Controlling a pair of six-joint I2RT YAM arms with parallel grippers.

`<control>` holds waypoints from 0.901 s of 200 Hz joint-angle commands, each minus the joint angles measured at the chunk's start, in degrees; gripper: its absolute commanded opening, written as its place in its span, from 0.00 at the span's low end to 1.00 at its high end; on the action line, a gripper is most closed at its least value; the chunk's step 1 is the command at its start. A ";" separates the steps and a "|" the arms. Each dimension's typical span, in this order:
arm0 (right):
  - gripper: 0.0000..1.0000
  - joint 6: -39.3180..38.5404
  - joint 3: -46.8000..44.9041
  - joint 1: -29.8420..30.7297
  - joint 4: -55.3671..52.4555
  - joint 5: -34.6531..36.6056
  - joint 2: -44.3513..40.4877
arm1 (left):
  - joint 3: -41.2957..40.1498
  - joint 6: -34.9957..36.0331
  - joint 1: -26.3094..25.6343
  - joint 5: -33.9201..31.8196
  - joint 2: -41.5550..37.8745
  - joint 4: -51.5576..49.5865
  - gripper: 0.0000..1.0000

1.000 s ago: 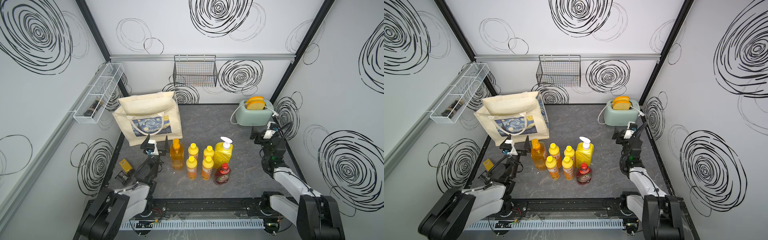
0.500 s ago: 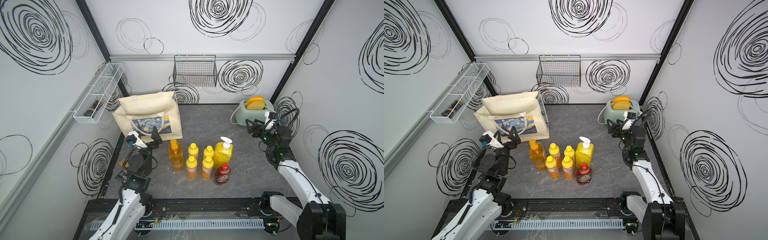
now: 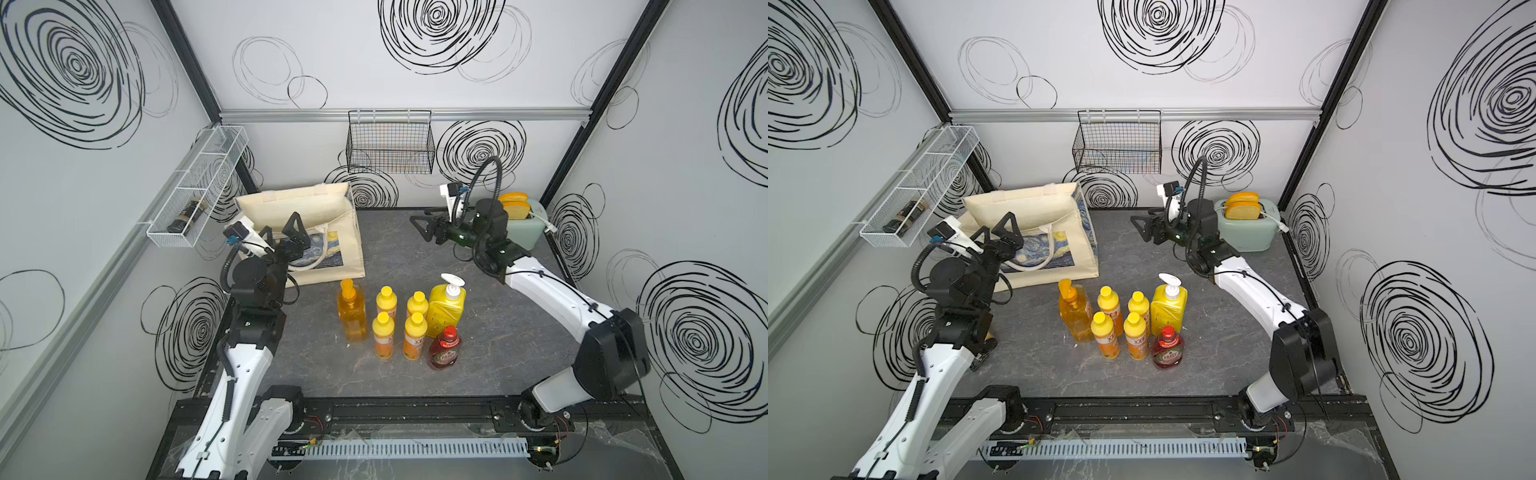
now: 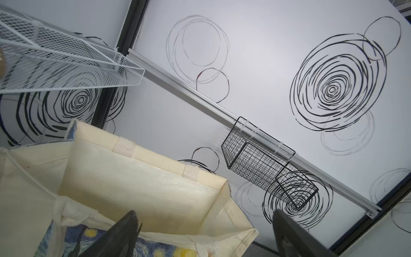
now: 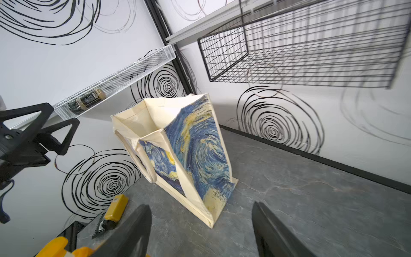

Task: Pack dish soap into the shopping bag
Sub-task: Move the shopping bag to the center of the board.

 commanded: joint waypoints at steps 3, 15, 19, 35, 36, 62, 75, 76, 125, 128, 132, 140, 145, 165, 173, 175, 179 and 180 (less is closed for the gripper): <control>0.75 -1.57 9.13 3.34 -3.82 0.53 6.46 | -1.97 -1.61 2.03 5.04 -0.34 -0.54 0.97; 0.75 -2.26 14.68 4.92 -6.09 1.61 10.33 | -2.36 -1.37 3.52 6.65 -1.07 -1.36 0.97; 0.74 -2.40 16.38 5.38 -6.82 1.93 11.59 | -2.45 -1.18 4.03 7.19 -1.41 -1.60 0.97; 0.74 -2.51 23.22 6.98 -9.50 3.51 16.21 | -2.38 0.11 5.48 8.18 -2.83 -3.28 0.97; 0.74 -2.49 23.58 7.07 -9.64 3.60 16.45 | -2.38 0.24 5.52 8.13 -2.95 -3.43 0.97; 0.74 -1.63 31.96 8.71 -12.44 7.09 22.70 | -3.50 1.34 5.91 6.00 -5.79 -4.26 0.97; 0.75 -0.38 34.58 9.07 -12.36 6.67 25.08 | -4.42 1.49 5.73 4.98 -7.04 -3.76 0.97; 0.75 -0.32 34.75 9.08 -12.30 6.59 25.19 | -4.50 1.49 5.66 4.86 -7.12 -3.75 0.97; 0.75 1.87 45.22 10.26 -14.24 3.60 33.86 | -5.89 1.51 5.29 4.54 -7.23 -2.76 0.97; 0.75 2.13 45.69 10.36 -14.31 3.34 34.26 | -5.89 1.45 5.29 4.64 -7.09 -2.72 0.96; 0.75 2.23 46.37 10.45 -14.42 3.12 34.79 | -5.89 1.47 5.29 4.78 -6.91 -2.70 0.96; 0.75 2.46 47.44 10.66 -14.65 2.97 35.71 | -5.89 1.43 5.29 4.83 -6.68 -2.69 0.96; 0.74 2.54 48.26 10.73 -14.93 2.92 36.16 | -5.97 1.43 5.29 4.83 -6.60 -2.68 0.96; 0.70 2.82 50.66 11.11 -15.89 2.84 37.74 | -6.24 1.51 5.29 4.65 -6.81 -2.61 0.96; 0.68 3.11 51.16 11.20 -16.04 2.56 38.10 | -6.24 1.49 5.29 4.65 -6.85 -2.63 0.96; 0.67 3.17 51.27 11.15 -16.07 2.49 38.12 | -6.29 1.51 5.29 4.72 -6.85 -2.55 0.96; 0.66 3.29 51.45 11.20 -16.04 2.26 38.24 | -6.28 1.44 5.29 4.78 -6.85 -2.49 0.96; 0.66 3.31 51.45 11.20 -16.07 2.23 38.27 | -6.26 1.39 5.29 4.80 -6.85 -2.46 0.96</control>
